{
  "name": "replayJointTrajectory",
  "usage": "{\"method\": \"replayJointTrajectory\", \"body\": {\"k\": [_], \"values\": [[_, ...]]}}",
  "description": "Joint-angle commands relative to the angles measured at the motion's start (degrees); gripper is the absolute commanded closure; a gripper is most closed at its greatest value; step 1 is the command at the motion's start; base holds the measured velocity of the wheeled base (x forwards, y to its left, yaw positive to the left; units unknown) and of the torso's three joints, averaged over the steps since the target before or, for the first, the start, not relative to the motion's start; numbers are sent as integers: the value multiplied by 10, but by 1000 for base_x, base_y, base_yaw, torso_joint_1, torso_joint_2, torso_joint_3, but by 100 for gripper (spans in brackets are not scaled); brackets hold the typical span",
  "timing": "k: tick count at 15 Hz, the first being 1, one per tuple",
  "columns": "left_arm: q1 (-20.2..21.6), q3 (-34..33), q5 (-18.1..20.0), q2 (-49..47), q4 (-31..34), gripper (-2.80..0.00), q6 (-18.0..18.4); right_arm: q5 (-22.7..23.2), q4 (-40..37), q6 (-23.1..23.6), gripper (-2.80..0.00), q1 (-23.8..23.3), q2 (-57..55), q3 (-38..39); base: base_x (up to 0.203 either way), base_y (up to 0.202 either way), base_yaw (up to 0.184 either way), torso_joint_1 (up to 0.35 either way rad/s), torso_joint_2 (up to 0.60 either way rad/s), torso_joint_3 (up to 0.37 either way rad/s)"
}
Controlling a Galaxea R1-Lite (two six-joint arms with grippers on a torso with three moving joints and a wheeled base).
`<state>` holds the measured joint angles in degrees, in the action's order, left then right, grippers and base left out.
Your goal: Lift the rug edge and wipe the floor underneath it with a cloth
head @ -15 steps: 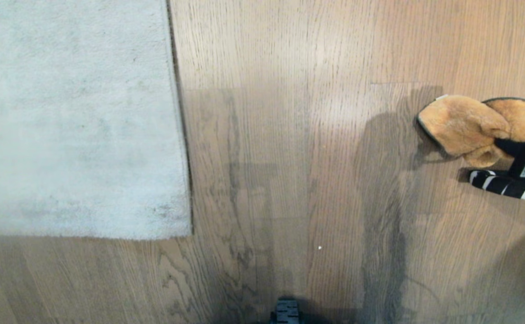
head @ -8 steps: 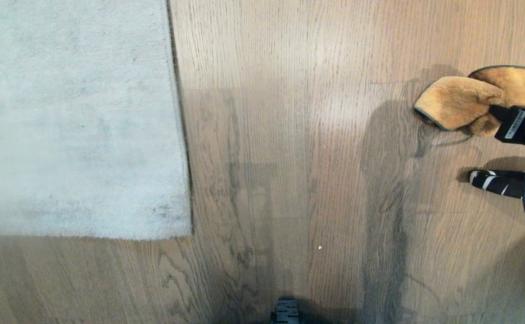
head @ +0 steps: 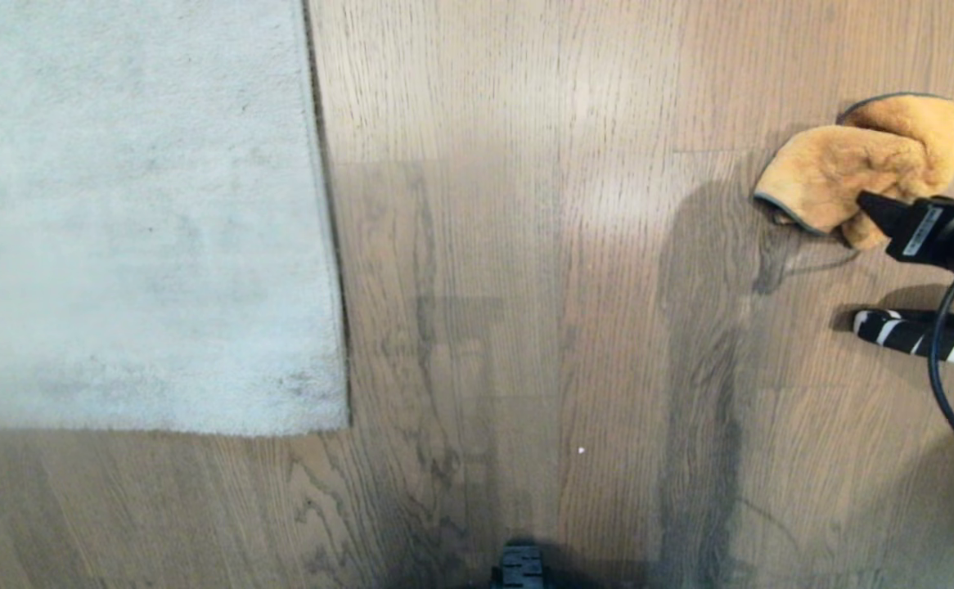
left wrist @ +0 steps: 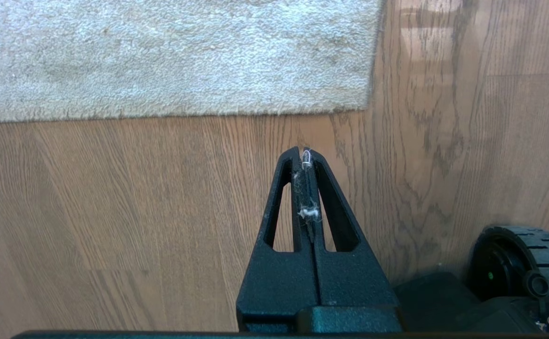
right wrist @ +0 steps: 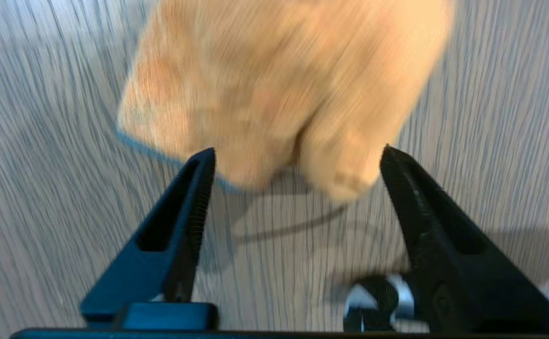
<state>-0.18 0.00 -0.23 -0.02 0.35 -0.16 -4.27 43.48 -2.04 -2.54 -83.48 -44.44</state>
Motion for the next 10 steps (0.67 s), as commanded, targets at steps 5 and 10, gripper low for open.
{"method": "replayJointTrajectory", "body": {"k": [5,10], "values": [[0,0,0,0,0,0,0,2,2,-3,-280,0,91,101,0,0,0,0,0,0],[0,0,0,0,0,0,0,4,2,-6,0,1,167,168,0,0,0,0,0,0]]}}
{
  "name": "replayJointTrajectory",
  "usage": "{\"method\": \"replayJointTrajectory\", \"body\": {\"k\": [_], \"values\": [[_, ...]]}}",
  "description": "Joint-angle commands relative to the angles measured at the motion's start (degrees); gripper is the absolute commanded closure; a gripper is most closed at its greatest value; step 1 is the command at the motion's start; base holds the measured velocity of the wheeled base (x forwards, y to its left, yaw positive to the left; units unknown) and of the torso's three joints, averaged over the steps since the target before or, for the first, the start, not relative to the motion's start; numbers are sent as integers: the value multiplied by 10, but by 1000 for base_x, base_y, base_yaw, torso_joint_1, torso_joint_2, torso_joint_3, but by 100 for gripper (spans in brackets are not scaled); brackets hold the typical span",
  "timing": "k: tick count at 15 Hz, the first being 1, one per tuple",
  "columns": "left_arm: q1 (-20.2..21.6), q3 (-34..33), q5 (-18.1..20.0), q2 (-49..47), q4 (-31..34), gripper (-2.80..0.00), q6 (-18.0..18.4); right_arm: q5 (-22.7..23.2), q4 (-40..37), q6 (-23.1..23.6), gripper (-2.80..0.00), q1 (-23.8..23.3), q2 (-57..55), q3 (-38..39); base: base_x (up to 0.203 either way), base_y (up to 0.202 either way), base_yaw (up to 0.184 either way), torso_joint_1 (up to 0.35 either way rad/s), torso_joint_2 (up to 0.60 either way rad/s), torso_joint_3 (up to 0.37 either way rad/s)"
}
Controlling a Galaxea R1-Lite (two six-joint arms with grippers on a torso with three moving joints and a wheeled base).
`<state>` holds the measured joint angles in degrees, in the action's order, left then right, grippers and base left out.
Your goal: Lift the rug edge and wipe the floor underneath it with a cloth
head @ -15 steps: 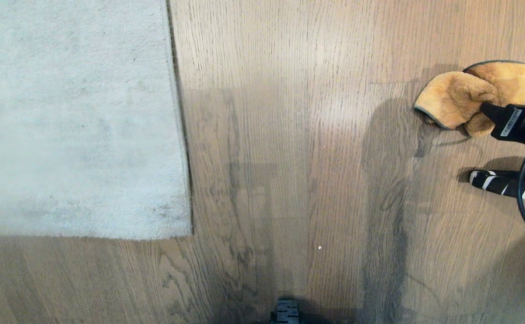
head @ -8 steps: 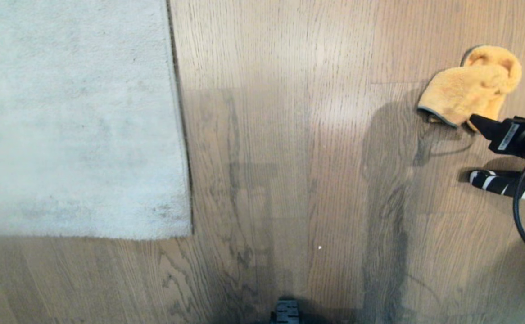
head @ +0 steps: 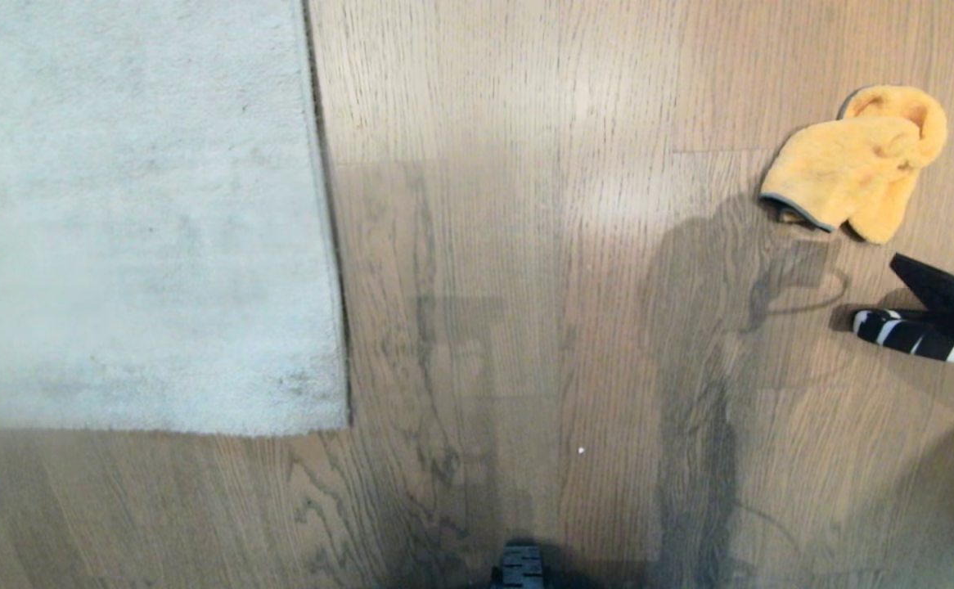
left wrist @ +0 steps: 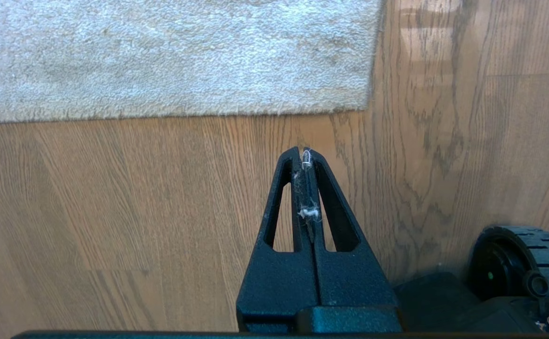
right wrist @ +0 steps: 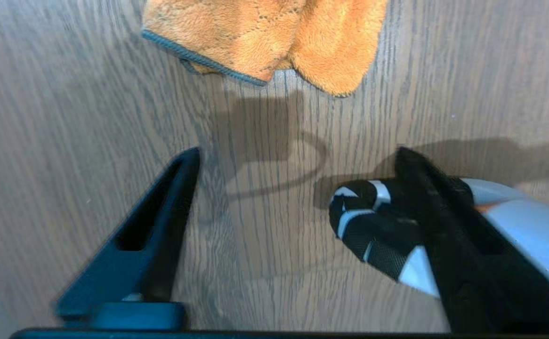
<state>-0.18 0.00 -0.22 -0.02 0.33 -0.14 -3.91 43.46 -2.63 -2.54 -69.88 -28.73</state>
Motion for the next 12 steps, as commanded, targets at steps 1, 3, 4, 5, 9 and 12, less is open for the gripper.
{"method": "replayJointTrajectory", "body": {"k": [1,3,4,5,9,12], "values": [[0,0,0,0,0,0,0,0,3,0,0,1,40,18,0,0,0,0,0,0],[0,0,0,0,0,0,0,0,5,0,0,1,58,35,0,0,0,0,0,0],[0,0,0,0,0,0,0,1,3,-2,0,1,71,40,0,0,0,0,0,0],[0,0,0,0,0,0,0,2,0,-4,0,1,87,50,0,0,0,0,0,0],[0,0,0,0,0,0,0,24,-17,-5,0,2,171,98,0,0,0,0,0,0],[0,0,0,0,0,0,0,57,-92,-1,0,6,277,142,0,0,0,0,0,0]]}}
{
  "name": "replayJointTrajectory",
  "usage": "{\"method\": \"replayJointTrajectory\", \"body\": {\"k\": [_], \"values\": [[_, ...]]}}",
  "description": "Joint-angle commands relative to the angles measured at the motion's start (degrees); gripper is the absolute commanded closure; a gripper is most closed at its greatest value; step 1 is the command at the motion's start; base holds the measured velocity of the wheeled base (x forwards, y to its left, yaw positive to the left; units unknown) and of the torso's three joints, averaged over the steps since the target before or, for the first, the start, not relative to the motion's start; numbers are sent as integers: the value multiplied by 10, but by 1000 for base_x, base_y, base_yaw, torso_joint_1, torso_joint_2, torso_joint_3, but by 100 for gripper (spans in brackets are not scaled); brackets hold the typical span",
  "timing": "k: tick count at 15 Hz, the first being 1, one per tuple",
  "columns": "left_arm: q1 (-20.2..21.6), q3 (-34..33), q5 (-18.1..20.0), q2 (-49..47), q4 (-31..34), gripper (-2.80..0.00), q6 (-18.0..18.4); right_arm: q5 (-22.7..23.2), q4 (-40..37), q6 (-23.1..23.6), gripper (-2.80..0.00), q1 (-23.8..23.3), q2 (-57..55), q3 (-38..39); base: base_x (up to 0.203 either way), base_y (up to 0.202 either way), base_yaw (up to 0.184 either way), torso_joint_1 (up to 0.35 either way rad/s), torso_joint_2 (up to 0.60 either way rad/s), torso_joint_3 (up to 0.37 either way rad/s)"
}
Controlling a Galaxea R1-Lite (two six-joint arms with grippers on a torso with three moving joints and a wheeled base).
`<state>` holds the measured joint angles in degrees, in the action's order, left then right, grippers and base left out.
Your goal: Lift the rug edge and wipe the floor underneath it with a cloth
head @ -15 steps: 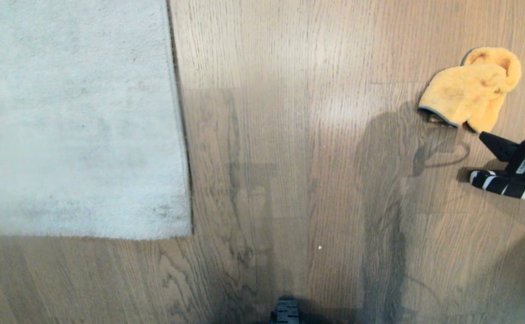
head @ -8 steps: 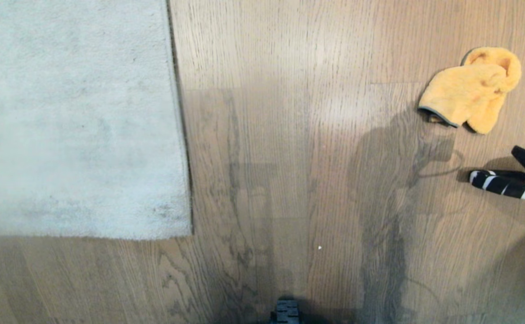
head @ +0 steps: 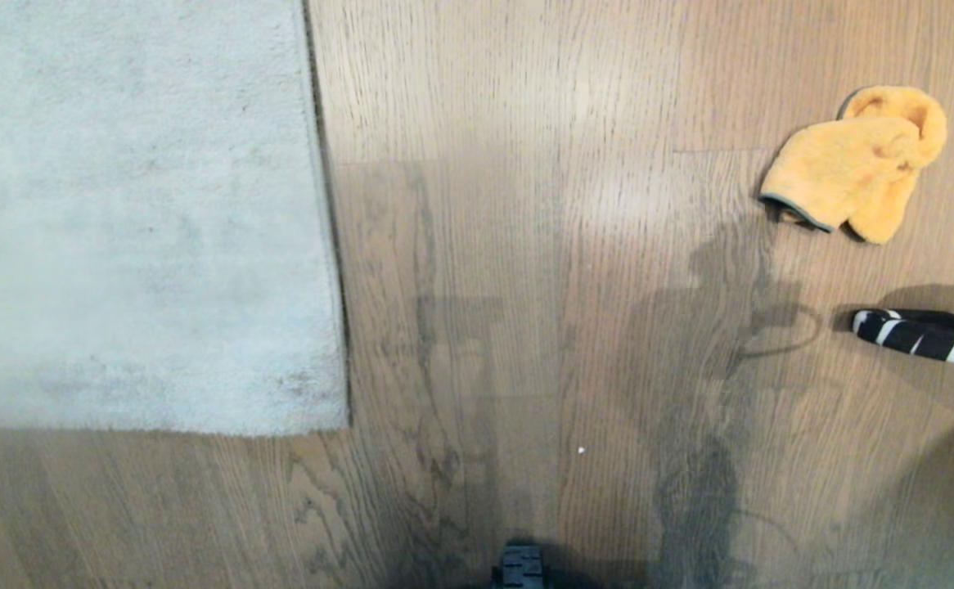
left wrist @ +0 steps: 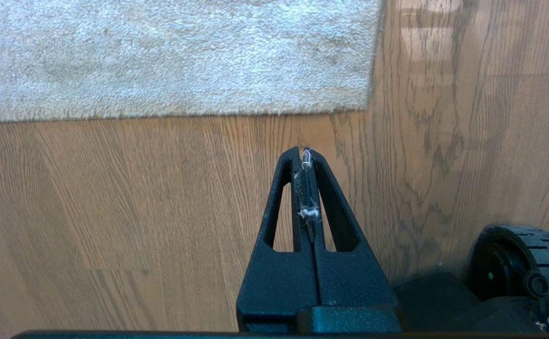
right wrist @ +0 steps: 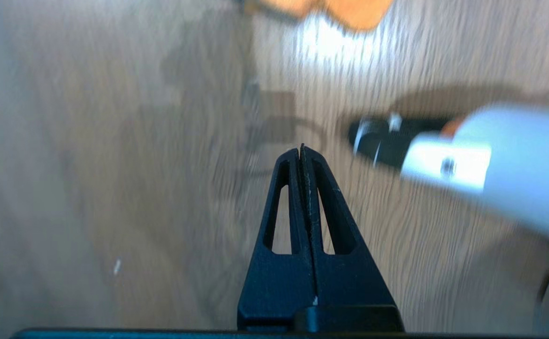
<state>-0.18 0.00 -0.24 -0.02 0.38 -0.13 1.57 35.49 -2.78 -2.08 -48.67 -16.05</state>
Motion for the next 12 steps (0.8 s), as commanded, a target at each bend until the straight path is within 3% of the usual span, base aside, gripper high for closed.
{"method": "replayJointTrajectory", "body": {"k": [1,6,12], "values": [[0,0,0,0,0,0,0,7,-35,1,0,5,100,35,0,0,0,0,0,0],[0,0,0,0,0,0,0,7,-90,42,0,50,243,152,0,0,0,0,0,0],[0,0,0,0,0,0,0,2,-320,61,0,16,398,160,0,0,0,0,0,0]]}}
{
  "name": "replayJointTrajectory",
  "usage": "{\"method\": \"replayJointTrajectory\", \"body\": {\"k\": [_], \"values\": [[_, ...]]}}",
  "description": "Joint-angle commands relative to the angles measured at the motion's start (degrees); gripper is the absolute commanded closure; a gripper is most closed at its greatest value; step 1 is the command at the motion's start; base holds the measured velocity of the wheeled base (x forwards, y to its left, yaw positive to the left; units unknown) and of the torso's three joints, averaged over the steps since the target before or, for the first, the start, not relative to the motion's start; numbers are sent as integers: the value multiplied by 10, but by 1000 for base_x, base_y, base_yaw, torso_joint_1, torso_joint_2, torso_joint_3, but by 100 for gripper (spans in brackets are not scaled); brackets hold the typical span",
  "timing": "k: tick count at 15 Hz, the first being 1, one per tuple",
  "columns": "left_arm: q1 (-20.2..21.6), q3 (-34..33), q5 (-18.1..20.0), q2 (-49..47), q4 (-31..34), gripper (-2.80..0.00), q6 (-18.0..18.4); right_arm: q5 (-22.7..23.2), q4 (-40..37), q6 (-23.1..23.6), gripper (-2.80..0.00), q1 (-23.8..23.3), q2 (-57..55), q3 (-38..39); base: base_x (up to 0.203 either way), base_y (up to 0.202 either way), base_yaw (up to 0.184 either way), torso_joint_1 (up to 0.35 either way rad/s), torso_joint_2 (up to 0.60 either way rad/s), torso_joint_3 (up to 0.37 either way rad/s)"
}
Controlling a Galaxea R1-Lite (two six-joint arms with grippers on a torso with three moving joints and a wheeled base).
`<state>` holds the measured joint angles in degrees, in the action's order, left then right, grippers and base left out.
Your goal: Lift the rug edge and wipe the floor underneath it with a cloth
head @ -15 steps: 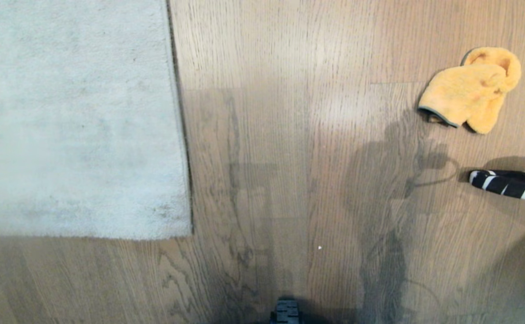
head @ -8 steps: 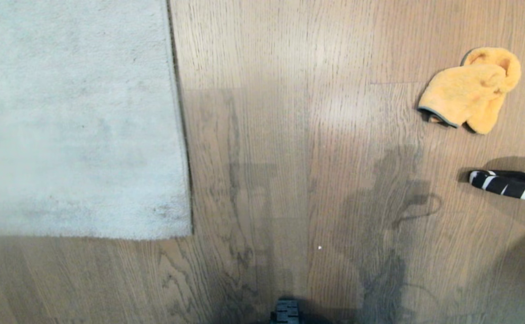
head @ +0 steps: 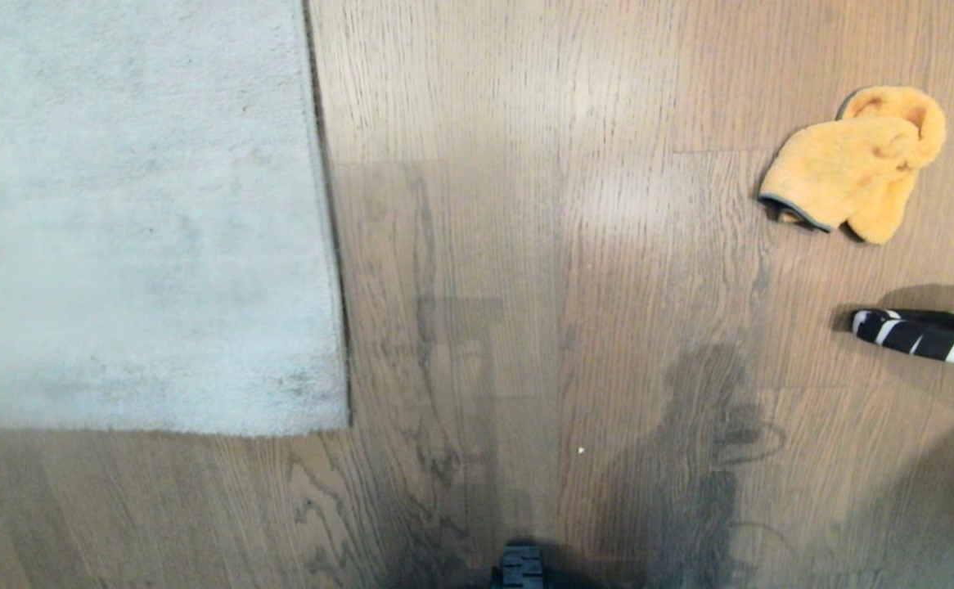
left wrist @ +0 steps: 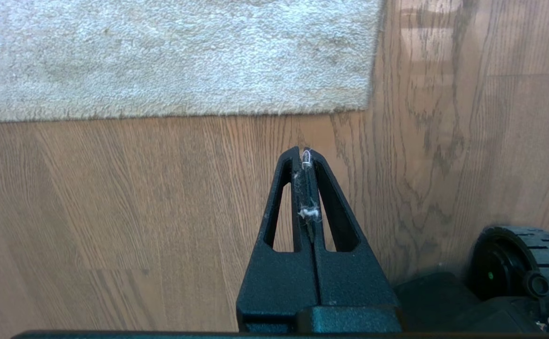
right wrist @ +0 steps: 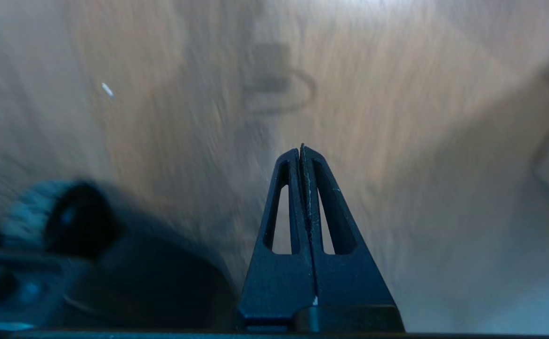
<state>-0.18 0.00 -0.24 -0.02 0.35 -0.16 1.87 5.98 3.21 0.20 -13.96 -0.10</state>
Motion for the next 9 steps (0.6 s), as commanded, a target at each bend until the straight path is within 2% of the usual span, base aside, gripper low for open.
{"method": "replayJointTrajectory", "body": {"k": [1,4,9], "values": [[0,0,0,0,0,0,0,-6,-46,5,0,-8,73,1,0,0,0,0,0,0],[0,0,0,0,0,0,0,-9,-65,9,0,-8,136,0,0,0,0,0,0,0],[0,0,0,0,0,0,-4,-8,-62,9,0,-8,140,1,0,0,0,0,0,0]]}}
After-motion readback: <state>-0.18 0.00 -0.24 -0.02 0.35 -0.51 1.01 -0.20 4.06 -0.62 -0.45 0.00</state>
